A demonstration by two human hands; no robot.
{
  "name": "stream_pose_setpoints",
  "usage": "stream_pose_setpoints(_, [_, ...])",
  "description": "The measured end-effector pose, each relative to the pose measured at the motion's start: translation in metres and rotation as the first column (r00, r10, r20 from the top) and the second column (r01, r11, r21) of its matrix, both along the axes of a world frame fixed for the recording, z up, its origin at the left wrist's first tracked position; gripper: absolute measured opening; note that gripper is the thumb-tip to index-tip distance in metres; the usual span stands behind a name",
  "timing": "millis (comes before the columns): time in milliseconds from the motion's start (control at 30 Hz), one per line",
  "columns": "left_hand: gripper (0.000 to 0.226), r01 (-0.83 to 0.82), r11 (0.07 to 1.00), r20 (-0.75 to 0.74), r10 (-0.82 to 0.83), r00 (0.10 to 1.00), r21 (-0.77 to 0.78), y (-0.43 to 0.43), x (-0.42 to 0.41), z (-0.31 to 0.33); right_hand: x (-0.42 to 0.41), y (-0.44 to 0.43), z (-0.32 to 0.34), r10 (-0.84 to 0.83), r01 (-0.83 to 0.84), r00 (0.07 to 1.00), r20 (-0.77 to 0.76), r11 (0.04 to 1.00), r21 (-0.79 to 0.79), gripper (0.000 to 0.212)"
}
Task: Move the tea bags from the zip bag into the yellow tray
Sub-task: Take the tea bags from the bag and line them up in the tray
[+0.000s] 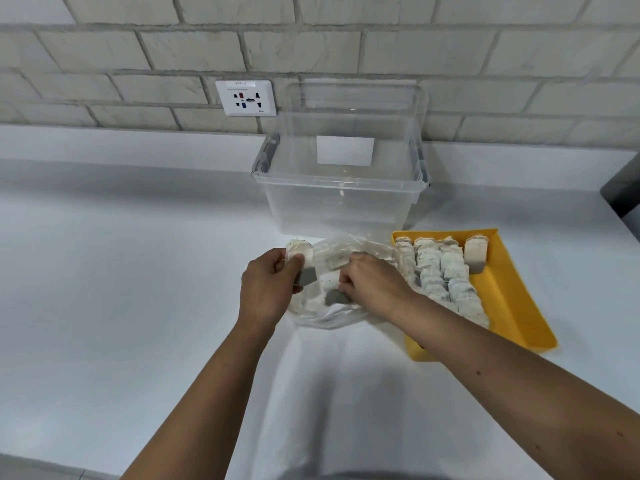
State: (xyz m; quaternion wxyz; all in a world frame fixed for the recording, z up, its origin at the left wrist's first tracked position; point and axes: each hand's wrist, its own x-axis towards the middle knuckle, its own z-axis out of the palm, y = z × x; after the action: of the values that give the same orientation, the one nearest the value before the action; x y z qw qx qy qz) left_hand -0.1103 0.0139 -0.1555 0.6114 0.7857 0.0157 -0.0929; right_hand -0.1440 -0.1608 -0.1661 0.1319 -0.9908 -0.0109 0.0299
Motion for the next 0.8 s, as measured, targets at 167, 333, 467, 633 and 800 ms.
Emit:
stream_pose_setpoints(167, [0.018,-0.023,1.000,0.013,0.023,1.000,0.000,0.004,-0.001,0.003,-0.011,-0.013,0.027,-0.245,0.217,0.969,-0.041,0.752,0.623,0.011])
stream_pose_setpoints(333, [0.017,0.036,0.992,-0.084,-0.046,0.995,-0.121,-0.003,-0.006,0.010,-0.021,-0.009,0.046,-0.114,0.315,0.949,-0.294,0.407,0.857,0.014])
stream_pose_setpoints(467, [0.025,0.068,0.977,-0.212,-0.112,0.971,-0.203,-0.009,-0.015,0.013,-0.015,-0.006,0.041,-0.181,0.339,0.939,-0.292,0.359,0.870,0.009])
stream_pose_setpoints(633, [0.028,0.094,0.980,-0.169,-0.124,0.978,-0.173,-0.007,-0.016,0.011,-0.007,0.000,0.033,-0.235,0.332,0.937,-0.260,0.360,0.872,0.010])
stream_pose_setpoints(800, [0.019,0.016,0.998,0.011,-0.017,1.000,0.054,0.000,-0.006,0.006,0.007,-0.006,0.018,-0.245,0.258,0.962,-0.121,0.667,0.699,0.007])
